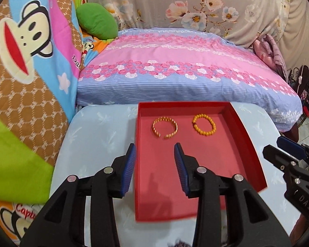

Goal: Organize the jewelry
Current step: 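Move both grippers back over the remaining bracelets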

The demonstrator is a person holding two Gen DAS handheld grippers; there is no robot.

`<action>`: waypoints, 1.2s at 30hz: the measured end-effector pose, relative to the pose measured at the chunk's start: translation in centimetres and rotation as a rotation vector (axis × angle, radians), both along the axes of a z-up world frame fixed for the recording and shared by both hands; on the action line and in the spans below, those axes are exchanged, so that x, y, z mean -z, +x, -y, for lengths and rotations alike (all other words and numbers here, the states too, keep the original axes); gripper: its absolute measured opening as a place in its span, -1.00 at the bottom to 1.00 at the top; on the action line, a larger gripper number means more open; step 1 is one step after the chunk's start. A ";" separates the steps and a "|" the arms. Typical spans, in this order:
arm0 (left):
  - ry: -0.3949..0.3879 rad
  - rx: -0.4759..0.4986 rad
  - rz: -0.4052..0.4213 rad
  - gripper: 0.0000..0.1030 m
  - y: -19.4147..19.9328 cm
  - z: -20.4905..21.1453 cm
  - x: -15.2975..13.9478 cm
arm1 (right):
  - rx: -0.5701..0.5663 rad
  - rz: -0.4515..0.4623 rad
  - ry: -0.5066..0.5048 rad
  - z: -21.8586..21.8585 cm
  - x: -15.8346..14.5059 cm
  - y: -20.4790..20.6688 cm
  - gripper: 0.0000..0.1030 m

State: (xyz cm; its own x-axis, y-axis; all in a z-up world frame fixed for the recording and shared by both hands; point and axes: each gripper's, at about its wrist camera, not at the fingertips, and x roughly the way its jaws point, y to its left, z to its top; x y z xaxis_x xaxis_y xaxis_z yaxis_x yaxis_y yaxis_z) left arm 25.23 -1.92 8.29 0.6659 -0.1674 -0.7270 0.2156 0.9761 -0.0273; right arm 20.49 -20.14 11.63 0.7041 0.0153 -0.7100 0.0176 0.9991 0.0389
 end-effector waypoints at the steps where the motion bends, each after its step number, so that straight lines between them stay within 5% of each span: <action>1: -0.001 0.000 0.001 -0.29 -0.7 -0.3 0.0 | 0.000 -0.003 0.001 0.1 0.1 -0.9 -0.18; 18: 0.019 -0.055 -0.186 -0.20 -13.3 -3.8 8.9 | 0.029 -0.128 0.007 0.6 6.4 -12.8 -0.18; 27: 0.044 -0.066 -0.207 -0.20 -14.4 -4.5 11.3 | 0.018 -0.153 0.007 -0.6 8.1 -14.3 -0.18; 36: 0.013 -0.048 -0.199 -0.20 -14.1 -4.0 10.6 | 0.016 -0.158 0.015 -0.9 8.1 -14.1 -0.18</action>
State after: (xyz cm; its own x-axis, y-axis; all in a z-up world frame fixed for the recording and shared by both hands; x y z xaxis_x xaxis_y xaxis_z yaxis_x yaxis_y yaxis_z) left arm 11.09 2.11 -2.31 0.5162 -0.1283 -0.8468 0.1602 0.9857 -0.0517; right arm 6.41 -19.22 3.50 0.5841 0.0165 -0.8115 0.0401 0.9980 0.0491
